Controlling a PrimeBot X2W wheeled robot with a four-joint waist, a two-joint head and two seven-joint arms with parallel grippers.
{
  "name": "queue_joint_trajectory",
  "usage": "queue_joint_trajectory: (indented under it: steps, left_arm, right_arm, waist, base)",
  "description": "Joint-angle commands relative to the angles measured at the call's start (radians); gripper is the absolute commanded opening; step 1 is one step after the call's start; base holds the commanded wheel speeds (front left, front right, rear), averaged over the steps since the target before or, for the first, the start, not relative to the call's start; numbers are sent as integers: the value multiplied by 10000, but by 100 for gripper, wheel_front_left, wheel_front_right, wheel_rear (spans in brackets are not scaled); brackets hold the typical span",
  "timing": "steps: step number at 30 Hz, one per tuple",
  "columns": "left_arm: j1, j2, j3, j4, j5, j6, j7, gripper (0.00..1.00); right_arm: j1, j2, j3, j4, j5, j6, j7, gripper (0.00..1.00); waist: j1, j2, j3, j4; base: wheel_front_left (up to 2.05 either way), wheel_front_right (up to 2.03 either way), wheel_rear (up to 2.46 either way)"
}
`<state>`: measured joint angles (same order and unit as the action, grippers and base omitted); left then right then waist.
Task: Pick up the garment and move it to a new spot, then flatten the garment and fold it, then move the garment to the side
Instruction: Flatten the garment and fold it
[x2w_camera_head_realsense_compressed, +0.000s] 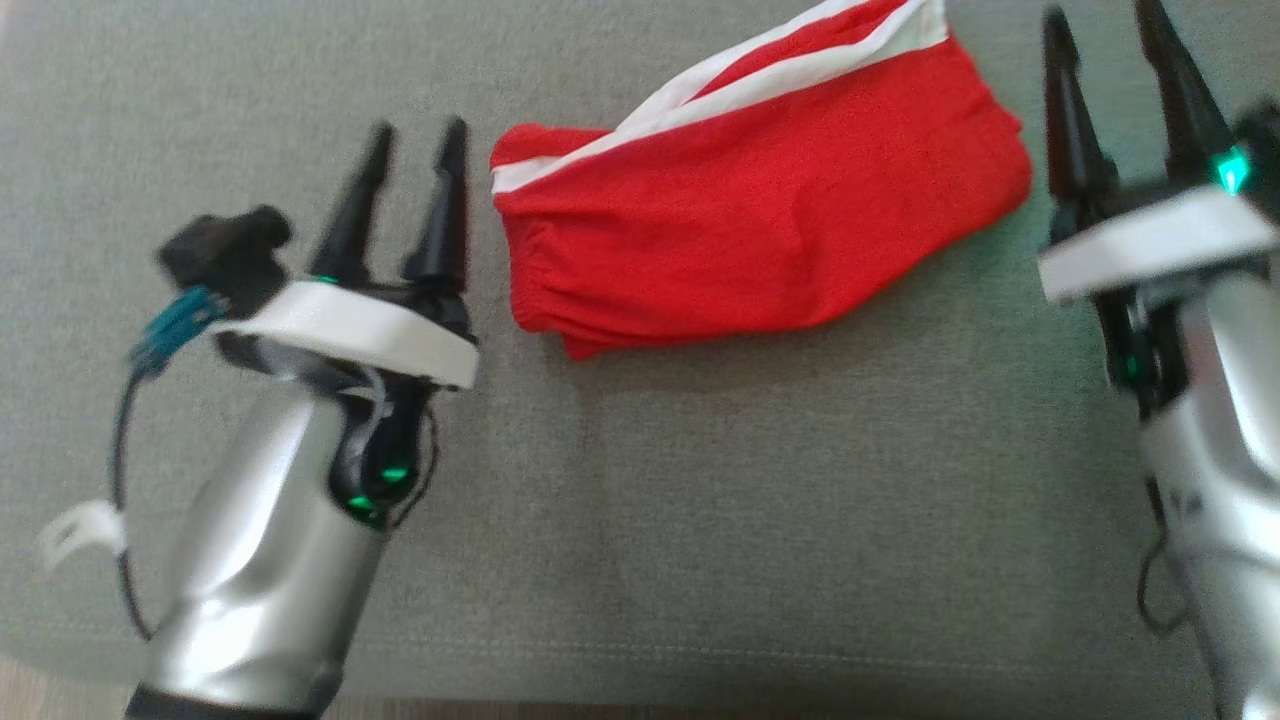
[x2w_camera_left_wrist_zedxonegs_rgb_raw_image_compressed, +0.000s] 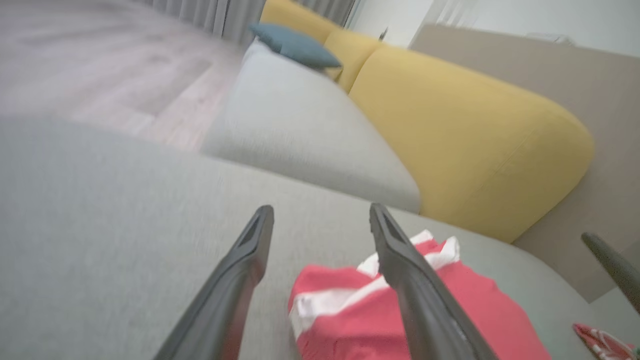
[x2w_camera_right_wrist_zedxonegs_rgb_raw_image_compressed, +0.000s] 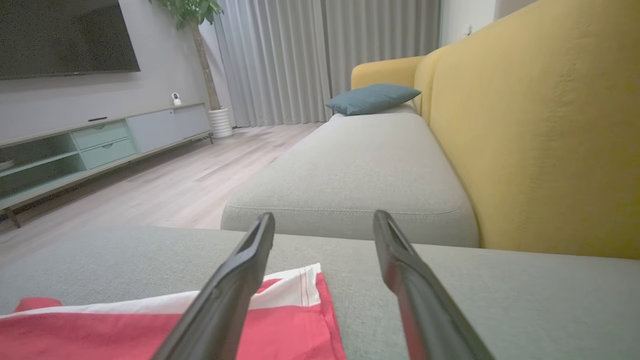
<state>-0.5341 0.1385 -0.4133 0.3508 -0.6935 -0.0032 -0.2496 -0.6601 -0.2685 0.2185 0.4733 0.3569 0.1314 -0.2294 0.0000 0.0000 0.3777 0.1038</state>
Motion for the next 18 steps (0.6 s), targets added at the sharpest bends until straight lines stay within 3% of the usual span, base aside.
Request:
queue_joint_trajectory:
  steps: [1, 5, 10, 18]
  left_arm:
    - [231, 324, 773, -1080, 685, 203, -116, 100]
    - [1219, 510, 1361, -2515, 2287, 626, -119, 100]
    - [2269, 827, 1525, -3223, 3664, 1067, -120, 100]
    - [3375, 926, 1703, -3295, 4330, 1314, -121, 100]
  right_arm:
    - [724, 150, -204, -889, -280, -7, 53, 100]
    - [2349, 545, -1024, -2609, -1006, -7, 613, 100]
    - [4136, 1115, -1672, -4642, -1694, -7, 1444, 100]
    - [5947, 1684, -2084, -6390, -2072, -7, 2201, 100]
  waist:
    - [0, 0, -281, -183]
    - [0, 0, -603, -390]
    - [0, 0, -915, -634]
    - [0, 0, -1190, -872]
  base:
    - [0, 0, 0]
    - [0, 0, 0]
    - [0, 0, 0]
    - [0, 0, 0]
